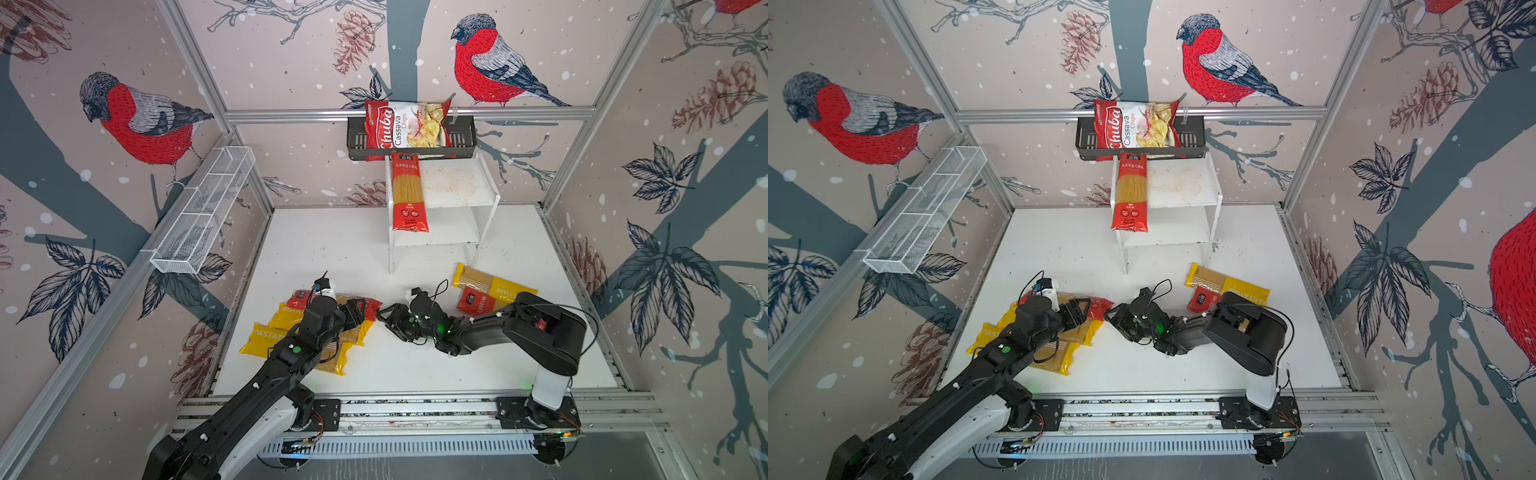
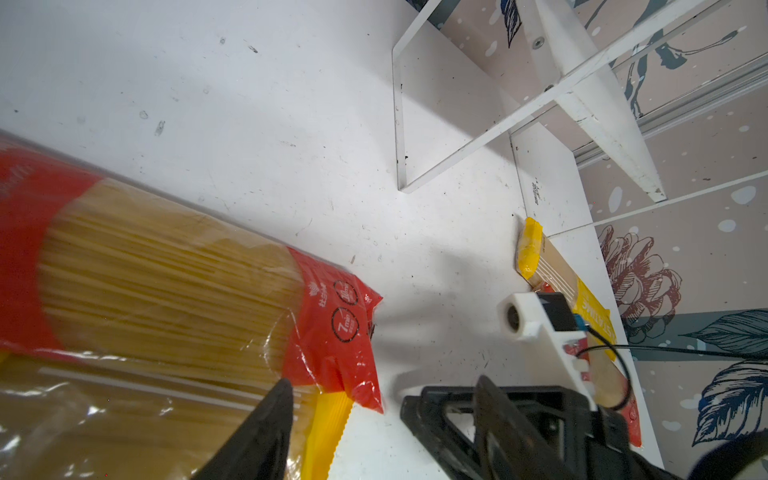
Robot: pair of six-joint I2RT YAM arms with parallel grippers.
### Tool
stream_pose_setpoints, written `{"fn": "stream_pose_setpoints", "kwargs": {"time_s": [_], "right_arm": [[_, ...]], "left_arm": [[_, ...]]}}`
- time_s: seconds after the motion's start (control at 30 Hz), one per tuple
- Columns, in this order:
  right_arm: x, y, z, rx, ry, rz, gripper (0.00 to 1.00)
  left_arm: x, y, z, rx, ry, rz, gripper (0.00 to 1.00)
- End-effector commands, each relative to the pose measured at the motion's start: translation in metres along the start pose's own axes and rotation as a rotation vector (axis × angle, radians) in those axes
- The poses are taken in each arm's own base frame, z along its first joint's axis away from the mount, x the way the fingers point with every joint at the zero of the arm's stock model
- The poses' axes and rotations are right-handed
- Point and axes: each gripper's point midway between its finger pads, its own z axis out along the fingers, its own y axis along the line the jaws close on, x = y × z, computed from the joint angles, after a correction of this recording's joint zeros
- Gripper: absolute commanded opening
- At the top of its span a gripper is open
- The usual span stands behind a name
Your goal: Place and organize the pasta boxes and bags onto the shelf
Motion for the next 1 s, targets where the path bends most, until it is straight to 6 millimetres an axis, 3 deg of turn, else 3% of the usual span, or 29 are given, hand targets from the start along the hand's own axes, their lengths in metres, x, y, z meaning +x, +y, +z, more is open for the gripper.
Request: {"fn": "stream_pose_setpoints", "kwargs": {"time_s": [0.0, 0.2, 0.33, 0.4, 0.63, 0.87, 0.97], "right_arm": [[0.003, 0.020, 0.011, -0.084, 0.024, 0.067, 0.56], [0.004, 0.013, 0.038, -0.050, 0.039, 0.123, 0.52], [0.005, 0.005, 0.048, -0.052, 0.053, 0.162, 0.28], [0.004, 0.005, 0.045, -0.052, 0.042, 0.158, 0.20], [-0.018, -0.002, 0.005, -0.043, -0.046, 0.134, 0.07], [-0.028, -0.045, -0.056, 0.034, -0.095, 0.141, 0.06], [-0.025, -0.057, -0.072, 0.091, -0.085, 0.093, 0.08]], "left_arm": [[-0.007, -0.004, -0.003, 0.002, -0.018, 0.023, 0.68], [-0.012, -0.009, -0.004, 0.006, -0.022, 0.049, 0.69], [-0.013, -0.008, -0.009, 0.006, -0.026, 0.039, 0.71], [-0.014, -0.008, -0.012, 0.007, -0.027, 0.029, 0.71], [-0.018, -0.023, -0.017, 0.081, -0.026, -0.010, 0.73], [-0.001, -0.038, -0.005, 0.117, 0.021, 0.009, 0.74], [0.010, -0.045, 0.002, 0.127, 0.036, 0.015, 0.74]]}}
